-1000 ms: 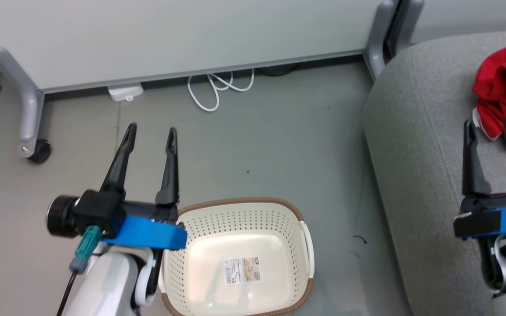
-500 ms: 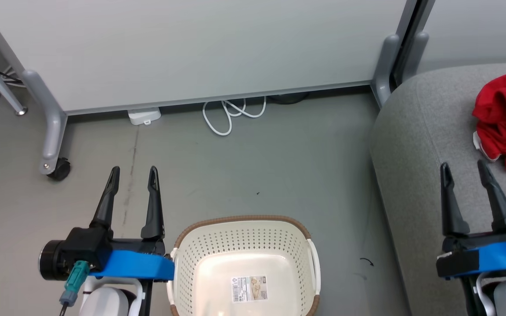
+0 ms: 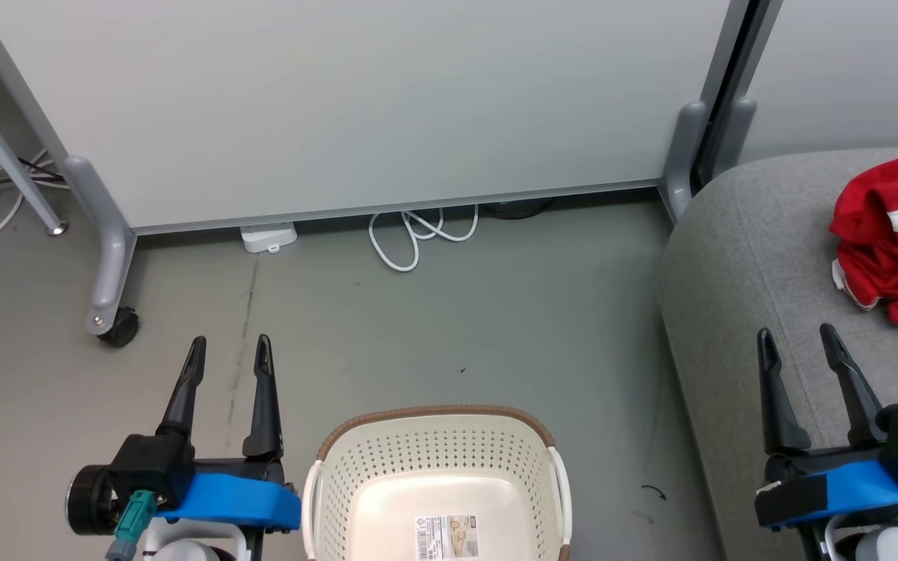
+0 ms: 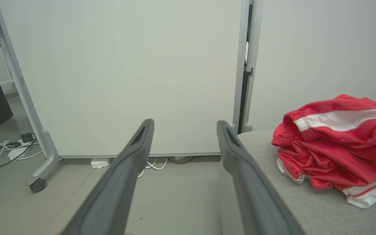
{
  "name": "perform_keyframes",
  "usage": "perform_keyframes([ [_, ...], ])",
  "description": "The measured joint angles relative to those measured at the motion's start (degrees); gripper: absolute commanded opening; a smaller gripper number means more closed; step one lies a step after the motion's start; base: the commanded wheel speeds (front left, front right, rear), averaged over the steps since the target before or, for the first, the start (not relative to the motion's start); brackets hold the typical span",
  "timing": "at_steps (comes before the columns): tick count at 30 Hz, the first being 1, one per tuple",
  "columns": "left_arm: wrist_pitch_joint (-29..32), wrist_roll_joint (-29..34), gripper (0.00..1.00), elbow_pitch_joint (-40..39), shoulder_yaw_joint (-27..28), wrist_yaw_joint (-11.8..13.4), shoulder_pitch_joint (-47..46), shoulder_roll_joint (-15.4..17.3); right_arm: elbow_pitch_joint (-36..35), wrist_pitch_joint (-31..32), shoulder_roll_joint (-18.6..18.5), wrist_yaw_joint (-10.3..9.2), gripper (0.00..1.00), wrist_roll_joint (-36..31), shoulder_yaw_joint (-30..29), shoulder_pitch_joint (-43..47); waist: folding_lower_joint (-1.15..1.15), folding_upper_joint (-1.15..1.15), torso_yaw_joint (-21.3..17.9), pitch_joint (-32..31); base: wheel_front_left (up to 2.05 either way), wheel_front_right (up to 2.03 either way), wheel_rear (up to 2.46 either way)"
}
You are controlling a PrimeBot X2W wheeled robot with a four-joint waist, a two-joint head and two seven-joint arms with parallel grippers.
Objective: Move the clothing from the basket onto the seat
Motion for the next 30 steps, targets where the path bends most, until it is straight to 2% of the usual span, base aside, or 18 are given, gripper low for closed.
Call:
perform_keyframes([
  [16, 0.01, 1.91, 1.00, 1.10, 1.11, -0.82, 1.10, -0.43, 0.54, 0.00, 0.74, 0.00, 1.00, -0.08, 0.16, 1.18, 0.01, 0.00, 0.44, -1.42, 0.00, 0.00, 0.00],
  [17, 0.04, 1.81, 0.00, 1.55, 1.05, -0.82, 1.25, -0.44, 1.03, 0.05, 0.78, 0.00, 0.00, -0.08, 0.20, 1.24, 0.01, 0.00, 0.44, -1.42, 0.00, 0.00, 0.00],
  [22, 0.46, 1.52, 0.00, 4.23, 0.85, -0.82, 3.52, -0.55, 3.81, 0.43, 1.27, 0.00, 0.00, 0.04, 0.29, 2.31, 0.01, 0.00, 0.42, -1.45, 0.00, 0.00, 0.00],
  [30, 2.96, -7.12, 0.00, 4.60, 1.98, -0.92, 3.72, -0.58, 4.38, 2.90, 1.52, 0.00, 0.00, 8.62, -0.04, 2.38, 0.01, 0.00, 0.28, -1.52, 0.00, 0.00, 0.00],
])
